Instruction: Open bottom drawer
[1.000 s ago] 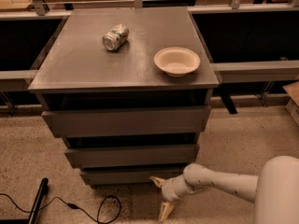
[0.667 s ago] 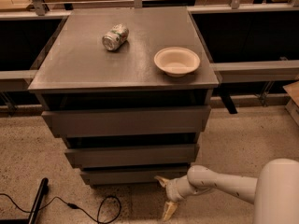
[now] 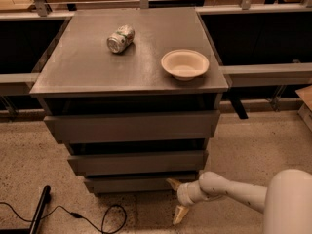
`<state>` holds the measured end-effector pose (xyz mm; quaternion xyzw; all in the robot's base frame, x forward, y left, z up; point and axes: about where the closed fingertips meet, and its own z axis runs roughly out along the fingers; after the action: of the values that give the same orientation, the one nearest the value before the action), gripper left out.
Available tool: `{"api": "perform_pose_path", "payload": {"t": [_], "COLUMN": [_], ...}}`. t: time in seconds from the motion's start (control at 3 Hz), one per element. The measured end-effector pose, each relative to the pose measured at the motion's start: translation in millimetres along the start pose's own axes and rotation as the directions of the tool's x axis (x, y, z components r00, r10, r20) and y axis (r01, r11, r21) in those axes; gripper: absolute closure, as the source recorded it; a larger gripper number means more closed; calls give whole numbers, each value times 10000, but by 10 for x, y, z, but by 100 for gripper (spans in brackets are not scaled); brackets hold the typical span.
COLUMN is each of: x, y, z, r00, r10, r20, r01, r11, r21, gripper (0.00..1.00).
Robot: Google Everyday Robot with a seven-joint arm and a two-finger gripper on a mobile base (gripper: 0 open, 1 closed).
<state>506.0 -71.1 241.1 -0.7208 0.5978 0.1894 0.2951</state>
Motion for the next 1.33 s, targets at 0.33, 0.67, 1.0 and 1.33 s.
{"api": "perform_pose_path", "payload": {"t": [0.33,0.67,1.0,1.33], "x": [147,344,459,544], "y": [-173,-326,-387,-445], "z": [86,129,121,146], "r00": [9986,9961,9936,9859], "r10": [-237,-304,-409,-481], "r20": [-474,-833,-1049,-1601], "r01": [229,299,436,559], "r11": [9996,9995,9988,9974], "r21": [-173,-73,235,451], "gripper": [0,0,0,0]}}
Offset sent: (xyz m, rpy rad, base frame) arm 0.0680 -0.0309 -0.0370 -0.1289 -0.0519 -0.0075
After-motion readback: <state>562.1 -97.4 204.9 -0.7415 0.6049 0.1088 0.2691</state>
